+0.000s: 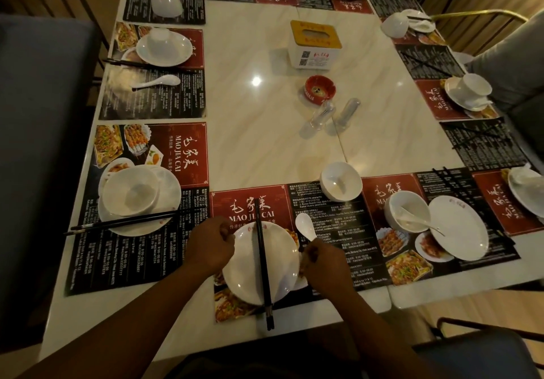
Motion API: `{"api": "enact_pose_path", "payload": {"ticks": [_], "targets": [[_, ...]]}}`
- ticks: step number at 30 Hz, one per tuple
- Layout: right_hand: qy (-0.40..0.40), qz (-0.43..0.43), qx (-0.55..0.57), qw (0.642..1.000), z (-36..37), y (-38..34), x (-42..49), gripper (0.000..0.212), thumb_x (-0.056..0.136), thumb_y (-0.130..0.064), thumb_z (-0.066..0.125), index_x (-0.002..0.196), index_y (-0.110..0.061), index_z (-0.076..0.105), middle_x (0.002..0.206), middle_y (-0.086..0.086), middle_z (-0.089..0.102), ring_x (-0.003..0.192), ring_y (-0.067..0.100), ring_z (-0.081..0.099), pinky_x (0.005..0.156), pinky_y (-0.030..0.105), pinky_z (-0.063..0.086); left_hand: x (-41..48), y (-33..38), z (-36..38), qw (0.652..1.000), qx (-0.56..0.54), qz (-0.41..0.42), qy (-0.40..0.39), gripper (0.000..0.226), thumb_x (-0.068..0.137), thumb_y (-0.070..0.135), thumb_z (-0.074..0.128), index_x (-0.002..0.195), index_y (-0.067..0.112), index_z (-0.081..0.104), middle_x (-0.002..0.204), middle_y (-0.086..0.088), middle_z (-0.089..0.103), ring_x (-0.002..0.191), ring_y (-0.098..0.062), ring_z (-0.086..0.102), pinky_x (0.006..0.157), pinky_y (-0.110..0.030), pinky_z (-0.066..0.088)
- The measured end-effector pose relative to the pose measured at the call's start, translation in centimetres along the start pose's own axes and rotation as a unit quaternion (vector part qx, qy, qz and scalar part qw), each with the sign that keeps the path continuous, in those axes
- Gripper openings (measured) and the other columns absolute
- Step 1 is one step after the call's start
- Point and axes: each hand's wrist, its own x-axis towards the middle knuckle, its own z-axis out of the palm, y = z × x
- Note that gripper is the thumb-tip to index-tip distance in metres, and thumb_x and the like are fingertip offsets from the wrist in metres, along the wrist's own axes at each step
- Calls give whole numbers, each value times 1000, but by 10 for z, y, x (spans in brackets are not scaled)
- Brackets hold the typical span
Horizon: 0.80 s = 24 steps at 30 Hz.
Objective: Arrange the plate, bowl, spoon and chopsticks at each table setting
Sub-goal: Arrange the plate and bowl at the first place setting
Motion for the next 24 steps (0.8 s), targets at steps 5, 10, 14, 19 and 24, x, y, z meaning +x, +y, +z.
{"api": "enact_pose_path", "payload": {"ticks": [5,10,14,19,24], "targets": [[31,-3,-37,999,-15,20,22,21,83,-24,76,99,-23,63,95,-8,62,87,10,60,75,25,52,1,20,12,999,-9,26,25,26,82,13,75,103,27,70,90,17,61,80,0,58,66,-9,38],[-3,-42,-28,999,-11,27,37,26,82,-20,74,104,-25,61,101,-8,63,93,11,61,80,26,52,4,50,28,998,-17,60,27,28,82,14,76,106,27,70,93,16,64,79,2,60,66,-11,44],[-38,-49,18,998,-23,45,44,25,83,-19,74,105,-24,63,98,-9,67,89,7,61,78,21,47,7,77,46,996,-25,62,50,29,84,11,73,110,21,70,96,15,63,80,3,59,71,-13,50],[-34,-30,53,998,-57,96,45,25,80,-26,76,101,-24,62,90,-12,66,82,7,62,64,13,39,13,121,82,997,-33,42,57,19,85,9,69,98,23,70,86,16,65,78,-7,63,67,-21,50],[-26,-59,41,997,-80,130,45,22,84,-39,73,86,-30,52,69,-21,52,62,-8,51,53,11,36,31,155,122,992,-105,-59,38,29,88,20,66,116,26,66,97,9,67,76,-5,64,61,-22,52]]}}
